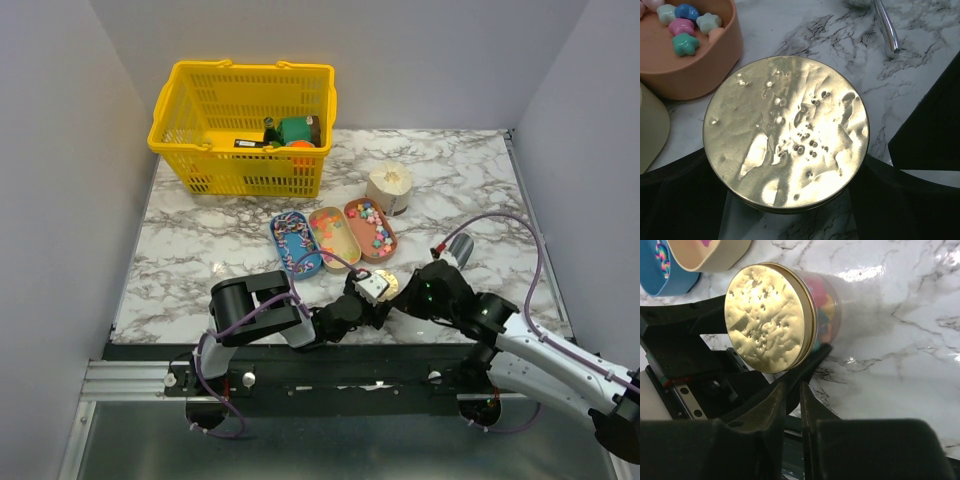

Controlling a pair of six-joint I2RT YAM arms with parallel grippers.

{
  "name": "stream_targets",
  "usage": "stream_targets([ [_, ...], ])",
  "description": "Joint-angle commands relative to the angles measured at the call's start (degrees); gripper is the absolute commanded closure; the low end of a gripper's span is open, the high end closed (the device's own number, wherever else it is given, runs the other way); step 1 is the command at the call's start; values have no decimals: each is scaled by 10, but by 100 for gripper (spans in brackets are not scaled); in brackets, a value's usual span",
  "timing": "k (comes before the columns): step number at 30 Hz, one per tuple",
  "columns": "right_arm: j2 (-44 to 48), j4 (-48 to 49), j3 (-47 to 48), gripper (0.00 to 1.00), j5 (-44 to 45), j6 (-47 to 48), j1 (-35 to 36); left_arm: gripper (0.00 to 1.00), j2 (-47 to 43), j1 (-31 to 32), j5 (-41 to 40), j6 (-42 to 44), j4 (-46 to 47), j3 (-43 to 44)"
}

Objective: Pack the candies
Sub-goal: Screw the bottle lid onto the packing bottle.

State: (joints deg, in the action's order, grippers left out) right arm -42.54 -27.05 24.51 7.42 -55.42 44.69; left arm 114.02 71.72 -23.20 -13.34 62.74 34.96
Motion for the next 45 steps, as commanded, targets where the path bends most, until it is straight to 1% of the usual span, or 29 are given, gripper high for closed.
stream_targets([
  [1,-19,-76,72,57,77,0,6,24,38,6,56,-22,-146,-38],
  [4,-53,-77,108,52,114,20,6,23,38,7,57,-22,-144,-43],
  [7,-98,-67,142,52,133,42,5,24,38,8,57,-24,-141,-45],
  [11,-162,-54,158,55,140,58,6,24,38,9,57,-24,-140,-49],
  [18,-229,-4,134,61,134,74,-6,24,39,9,57,-25,-139,-50],
  [21,-229,8,114,68,117,70,-6,23,40,10,56,-25,-138,-48],
  [22,-227,9,108,71,111,69,-6,24,42,9,56,-25,-138,-48],
  [27,-207,14,62,81,80,53,-6,24,45,10,54,-30,-136,-44],
  [28,-201,16,52,86,75,51,-6,24,45,9,50,-34,-140,-43],
  [30,-193,23,21,90,52,44,-6,24,45,9,48,-34,-144,-38],
  [31,-186,32,12,95,44,42,-6,24,46,9,47,-35,-151,-37],
  [33,-180,38,-16,99,23,33,-6,24,46,9,44,-36,-157,-30],
  [40,-127,62,-82,99,-33,8,-6,24,60,3,37,-44,-204,2],
  [45,-103,72,-96,99,-67,4,-5,24,68,0,46,-50,-221,21],
])
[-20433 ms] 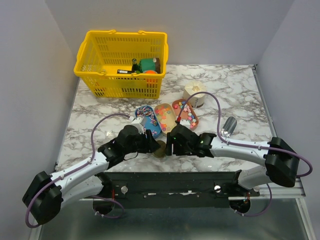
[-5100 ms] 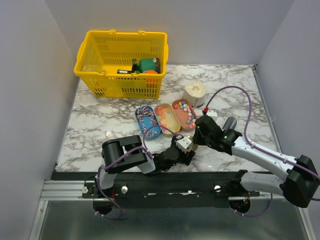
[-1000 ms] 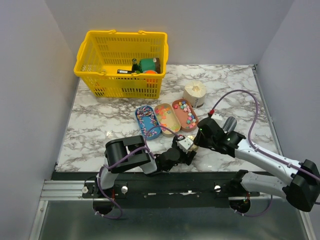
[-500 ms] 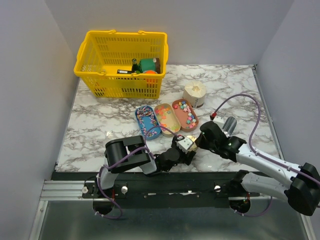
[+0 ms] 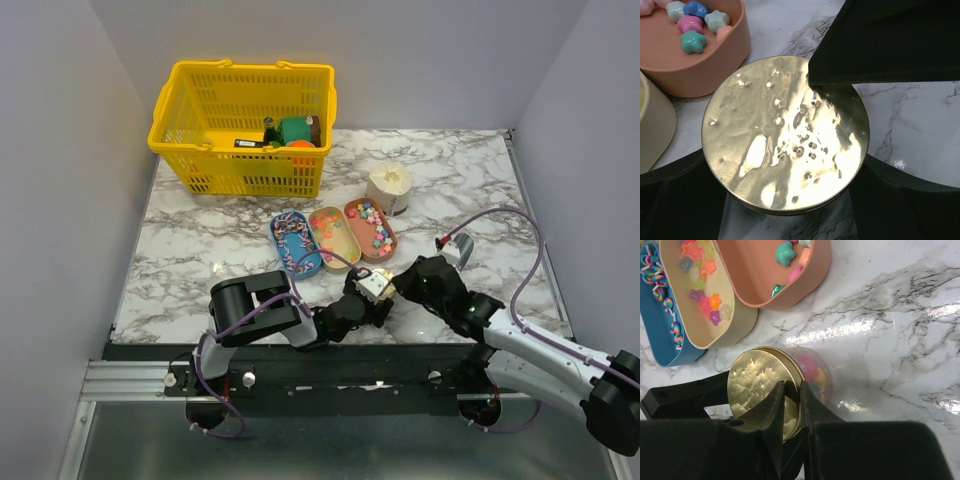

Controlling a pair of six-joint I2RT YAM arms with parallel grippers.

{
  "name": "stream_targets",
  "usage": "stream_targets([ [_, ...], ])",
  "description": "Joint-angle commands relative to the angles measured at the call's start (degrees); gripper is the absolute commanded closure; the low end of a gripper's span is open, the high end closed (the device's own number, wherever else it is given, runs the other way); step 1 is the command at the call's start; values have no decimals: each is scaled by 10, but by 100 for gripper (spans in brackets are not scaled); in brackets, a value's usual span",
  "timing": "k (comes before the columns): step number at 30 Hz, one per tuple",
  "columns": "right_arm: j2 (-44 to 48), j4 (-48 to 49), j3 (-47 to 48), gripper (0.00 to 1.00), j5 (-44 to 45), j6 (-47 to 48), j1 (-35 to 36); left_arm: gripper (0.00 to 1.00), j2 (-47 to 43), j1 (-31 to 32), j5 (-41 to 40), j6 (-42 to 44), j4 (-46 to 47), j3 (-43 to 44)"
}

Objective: Pack the candies
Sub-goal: Screw the bottle lid onto the packing bottle.

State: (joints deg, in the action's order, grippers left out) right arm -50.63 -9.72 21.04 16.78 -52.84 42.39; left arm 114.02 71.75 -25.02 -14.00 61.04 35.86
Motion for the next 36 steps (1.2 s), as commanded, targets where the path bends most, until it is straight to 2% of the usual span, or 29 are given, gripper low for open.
stream_targets([
  [1,-18,-97,-62,99,-165,-23,17,24,70,-2,66,-45,-210,16],
  [15,34,-123,-66,99,-185,-39,21,23,87,-14,95,-58,-224,47],
  [19,40,-168,-45,99,-145,-39,21,17,82,-14,101,-55,-213,40],
  [24,21,-200,-5,82,-85,-39,21,1,50,-13,101,-53,-189,10],
  [28,3,-203,19,72,-57,-37,21,1,10,-13,109,-49,-192,-8],
  [36,8,-218,59,59,-22,-24,21,1,-99,-13,90,-59,-228,-54],
])
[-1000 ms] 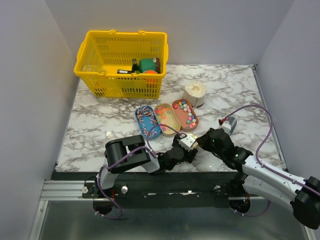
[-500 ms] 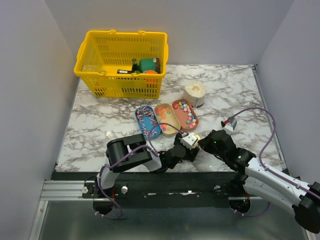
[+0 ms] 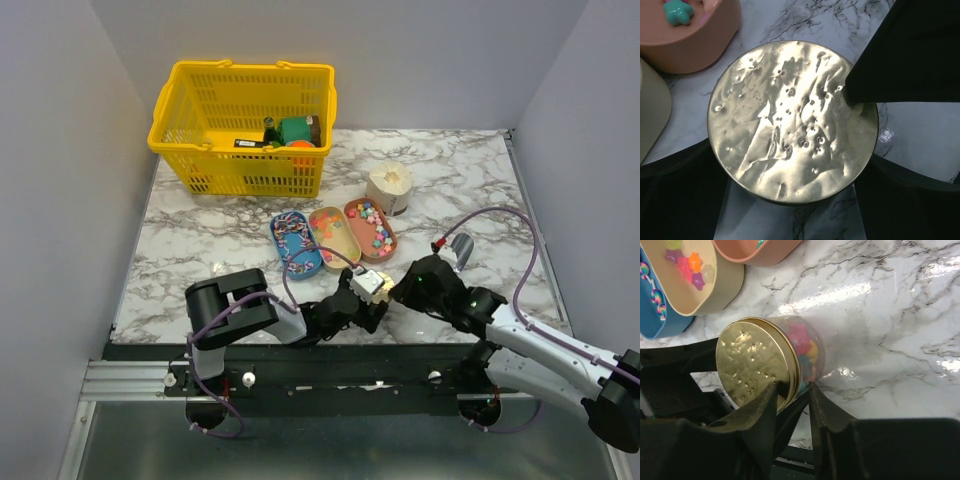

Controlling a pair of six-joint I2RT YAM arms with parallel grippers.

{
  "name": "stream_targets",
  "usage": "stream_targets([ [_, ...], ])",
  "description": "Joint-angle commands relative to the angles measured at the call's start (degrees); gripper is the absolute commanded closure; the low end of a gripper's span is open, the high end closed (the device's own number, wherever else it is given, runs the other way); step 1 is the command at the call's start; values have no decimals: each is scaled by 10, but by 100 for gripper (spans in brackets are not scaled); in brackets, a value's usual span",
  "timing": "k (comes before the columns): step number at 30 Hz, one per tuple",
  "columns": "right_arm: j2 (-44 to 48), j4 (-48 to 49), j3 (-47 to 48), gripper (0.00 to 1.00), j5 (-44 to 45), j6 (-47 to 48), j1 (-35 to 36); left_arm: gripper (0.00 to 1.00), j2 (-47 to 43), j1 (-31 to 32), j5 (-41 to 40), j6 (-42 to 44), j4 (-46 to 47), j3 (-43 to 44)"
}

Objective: Pack the candies
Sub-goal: Screw the bottle lid onto the packing bottle, then reset both arms

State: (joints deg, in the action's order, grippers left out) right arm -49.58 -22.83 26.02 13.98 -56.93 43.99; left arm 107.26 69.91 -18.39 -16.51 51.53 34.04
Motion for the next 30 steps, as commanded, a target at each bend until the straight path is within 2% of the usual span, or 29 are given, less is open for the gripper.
stream_targets([
  [1,0,-90,14,56,8,18,5,1,-41,7,21,-40,-152,-37],
  [6,24,-101,43,42,31,35,5,1,-114,8,-13,-62,-203,-61],
  [14,80,-126,64,6,94,80,5,1,-238,8,-125,-124,-396,-35],
  [18,74,-152,77,2,131,91,5,1,-320,8,-186,-153,-463,-40],
  [23,68,-170,77,0,149,89,4,1,-455,2,-290,-185,-607,-29],
  [25,66,-170,76,0,151,85,4,1,-478,-2,-332,-197,-680,-7],
  [30,61,-171,72,0,157,76,5,1,-522,-8,-387,-201,-748,5],
])
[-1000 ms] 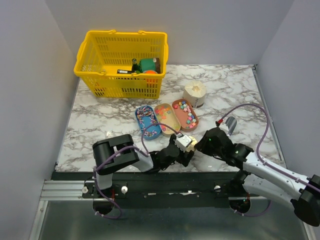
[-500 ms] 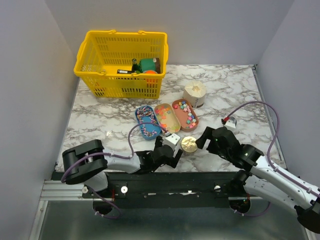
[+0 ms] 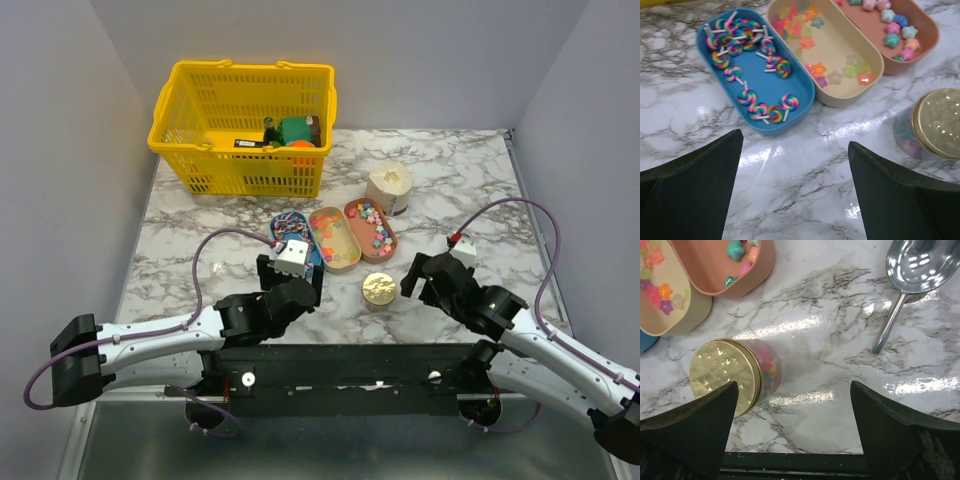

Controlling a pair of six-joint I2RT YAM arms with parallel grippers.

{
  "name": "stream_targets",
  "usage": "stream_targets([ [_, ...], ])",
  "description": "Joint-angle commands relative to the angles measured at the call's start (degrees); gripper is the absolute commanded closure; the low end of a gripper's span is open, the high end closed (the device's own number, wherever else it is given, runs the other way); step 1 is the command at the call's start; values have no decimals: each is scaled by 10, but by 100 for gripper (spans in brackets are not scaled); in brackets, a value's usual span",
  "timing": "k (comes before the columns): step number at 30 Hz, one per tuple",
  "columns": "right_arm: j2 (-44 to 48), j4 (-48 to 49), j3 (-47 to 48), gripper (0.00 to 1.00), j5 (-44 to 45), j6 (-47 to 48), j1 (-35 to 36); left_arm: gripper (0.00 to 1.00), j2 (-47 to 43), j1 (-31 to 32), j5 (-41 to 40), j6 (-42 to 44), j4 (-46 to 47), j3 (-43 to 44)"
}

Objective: Pack the candies
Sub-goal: Reset both arms

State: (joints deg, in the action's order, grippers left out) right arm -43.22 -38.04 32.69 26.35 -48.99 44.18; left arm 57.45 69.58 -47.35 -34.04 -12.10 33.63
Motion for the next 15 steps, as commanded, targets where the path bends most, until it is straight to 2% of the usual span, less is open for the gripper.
stream_targets([
  [1,-3,-19,4,0,34,-4,3,1,-28,-5,-106,-30,-125,8],
  [15,-16,-22,8,0,41,-15,2,1,-132,-5,-101,-8,-101,-22],
])
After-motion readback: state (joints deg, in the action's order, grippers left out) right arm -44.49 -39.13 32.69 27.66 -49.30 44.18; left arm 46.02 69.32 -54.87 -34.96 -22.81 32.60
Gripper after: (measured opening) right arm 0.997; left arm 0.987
